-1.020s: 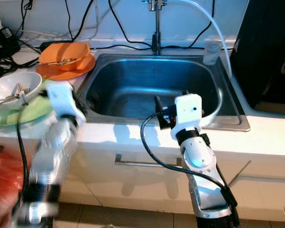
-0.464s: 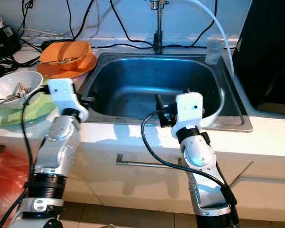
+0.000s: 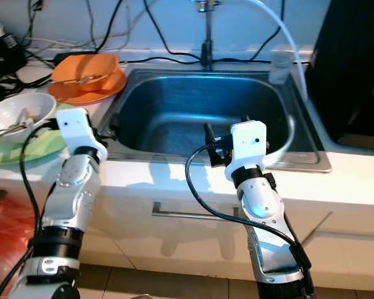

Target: Kitchen organization

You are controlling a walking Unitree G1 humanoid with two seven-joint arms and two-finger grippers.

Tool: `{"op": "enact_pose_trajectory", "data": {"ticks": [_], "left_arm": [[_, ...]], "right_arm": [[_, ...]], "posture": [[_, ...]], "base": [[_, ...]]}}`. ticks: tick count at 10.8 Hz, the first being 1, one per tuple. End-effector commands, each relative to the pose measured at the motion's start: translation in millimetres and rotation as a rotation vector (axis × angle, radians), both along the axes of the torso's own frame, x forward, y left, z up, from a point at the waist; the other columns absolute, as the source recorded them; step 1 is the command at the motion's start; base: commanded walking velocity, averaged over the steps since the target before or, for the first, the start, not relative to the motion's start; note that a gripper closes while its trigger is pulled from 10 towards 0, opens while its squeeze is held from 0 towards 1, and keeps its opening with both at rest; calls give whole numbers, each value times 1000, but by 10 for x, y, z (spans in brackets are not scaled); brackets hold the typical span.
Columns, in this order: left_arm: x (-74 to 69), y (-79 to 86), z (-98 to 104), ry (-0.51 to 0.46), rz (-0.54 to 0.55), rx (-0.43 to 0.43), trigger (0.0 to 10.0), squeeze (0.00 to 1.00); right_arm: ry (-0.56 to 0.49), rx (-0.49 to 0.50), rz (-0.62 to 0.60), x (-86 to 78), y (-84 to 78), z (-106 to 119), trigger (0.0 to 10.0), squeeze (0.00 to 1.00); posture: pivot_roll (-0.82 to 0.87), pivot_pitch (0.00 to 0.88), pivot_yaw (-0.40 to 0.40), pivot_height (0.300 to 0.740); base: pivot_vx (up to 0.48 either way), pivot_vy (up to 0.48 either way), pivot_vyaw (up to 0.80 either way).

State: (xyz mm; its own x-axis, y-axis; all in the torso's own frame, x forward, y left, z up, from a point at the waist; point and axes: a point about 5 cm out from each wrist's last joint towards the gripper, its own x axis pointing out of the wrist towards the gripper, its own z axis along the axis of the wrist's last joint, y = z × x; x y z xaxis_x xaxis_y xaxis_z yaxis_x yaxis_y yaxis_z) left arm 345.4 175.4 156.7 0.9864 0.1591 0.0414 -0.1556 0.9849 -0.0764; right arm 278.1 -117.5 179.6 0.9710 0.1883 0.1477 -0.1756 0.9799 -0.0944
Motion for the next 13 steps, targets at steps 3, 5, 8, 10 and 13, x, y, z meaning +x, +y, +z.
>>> {"op": "enact_pose_trajectory", "data": {"ticks": [3, 5, 8, 10, 13], "left_arm": [[46, 55, 80, -17, 49, 10, 10000, 0], [10, -96, 141, -68, -41, 54, 10000, 0], [-99, -65, 453, -228, -46, 141, 10000, 0], [-164, -47, 457, -236, -39, 169, 10000, 0], [-224, 22, 373, -198, -16, 167, 10000, 0]], "right_arm": [[-1, -6, 1, 29, 9, -2, 10000, 0], [0, -4, -1, 28, 9, -5, 10000, 0], [4, -5, -2, 32, -6, -15, 10000, 0], [2, 1, 15, 49, 29, -10, 10000, 0], [-7, -3, 72, 42, 82, 10, 10000, 0]], "posture": [[-80, 0, 62, 740], [-80, 0, 62, 740], [-62, 0, 51, 740], [-51, 0, 48, 740], [-41, 0, 45, 740]], "base": [[0, 0, 0], [0, 0, 0], [0, 0, 0], [0, 0, 0], [0, 0, 267]]}}
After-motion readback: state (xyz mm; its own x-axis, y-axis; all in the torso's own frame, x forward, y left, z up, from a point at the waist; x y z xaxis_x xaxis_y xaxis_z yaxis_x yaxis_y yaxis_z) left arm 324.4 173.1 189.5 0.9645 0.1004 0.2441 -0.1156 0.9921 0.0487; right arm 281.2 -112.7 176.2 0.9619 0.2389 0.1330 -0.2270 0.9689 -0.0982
